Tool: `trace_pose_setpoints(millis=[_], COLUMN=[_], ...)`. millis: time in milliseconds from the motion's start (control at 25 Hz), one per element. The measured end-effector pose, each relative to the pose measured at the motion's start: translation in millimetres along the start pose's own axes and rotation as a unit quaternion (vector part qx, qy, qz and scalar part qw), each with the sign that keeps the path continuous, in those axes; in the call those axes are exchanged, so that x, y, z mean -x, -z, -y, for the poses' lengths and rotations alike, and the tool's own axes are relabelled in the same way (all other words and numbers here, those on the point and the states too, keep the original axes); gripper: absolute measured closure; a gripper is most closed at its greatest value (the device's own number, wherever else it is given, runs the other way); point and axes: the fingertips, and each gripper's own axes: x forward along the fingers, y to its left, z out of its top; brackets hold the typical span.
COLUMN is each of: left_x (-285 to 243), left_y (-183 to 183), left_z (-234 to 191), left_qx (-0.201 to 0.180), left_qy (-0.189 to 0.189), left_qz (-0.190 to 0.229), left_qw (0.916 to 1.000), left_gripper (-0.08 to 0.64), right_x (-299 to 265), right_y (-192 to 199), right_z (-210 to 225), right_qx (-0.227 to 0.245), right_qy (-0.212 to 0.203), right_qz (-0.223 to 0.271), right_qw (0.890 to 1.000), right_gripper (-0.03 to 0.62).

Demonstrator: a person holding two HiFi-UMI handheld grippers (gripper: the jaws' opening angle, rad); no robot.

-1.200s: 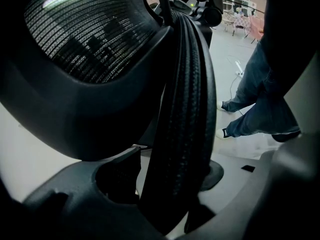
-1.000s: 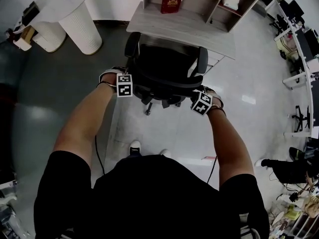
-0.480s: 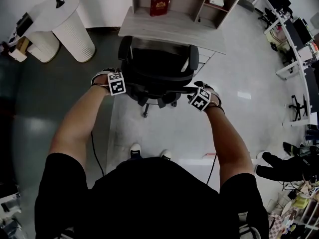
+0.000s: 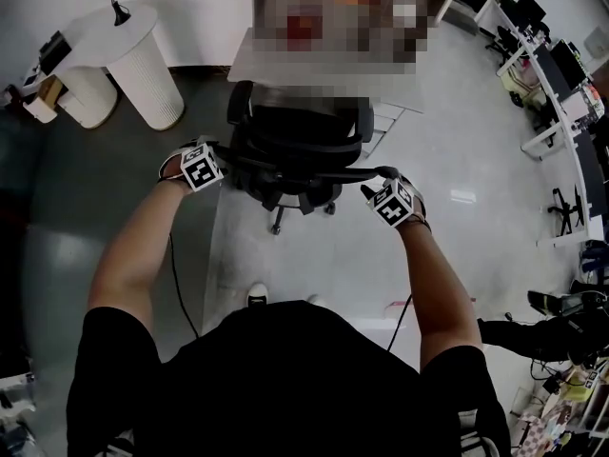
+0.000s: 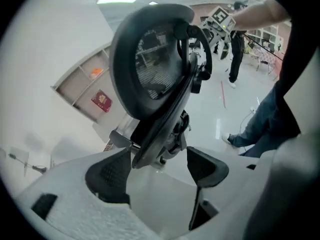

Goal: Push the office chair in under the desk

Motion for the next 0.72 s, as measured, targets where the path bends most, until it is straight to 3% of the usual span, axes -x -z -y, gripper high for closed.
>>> trace_pose_setpoints(millis=[200,360,520,720], left_x=[34,57,91,137], left_y=[-17,-40,-75,-109], left_z=[6,10,2,5], left_qx=[0.064,0.106,0.177,0.206], left_qy=[-0.029,-0.052,-0.077,-0.090], left_qz=[0.069,0.125,0.219,0.300], left_qw=[0.9952,0.9850,0.9565,0.9269], left_gripper=[0.215,0.218,0.283,0.384], right_x=[37,67,96,118], right_y=[-16,-31,-41,-52], right_z=[12,22,26,30], right_qx=[-0.055,-0.112,-0.188,-0.250], right_qy=[0.041,0.070,0.073,0.076], right_qz=[0.057,0.111,0.163,0.212], right_qw=[0.996,0.985,0.966,0.942], right_gripper=[0.418,0.452,0.487,0.519])
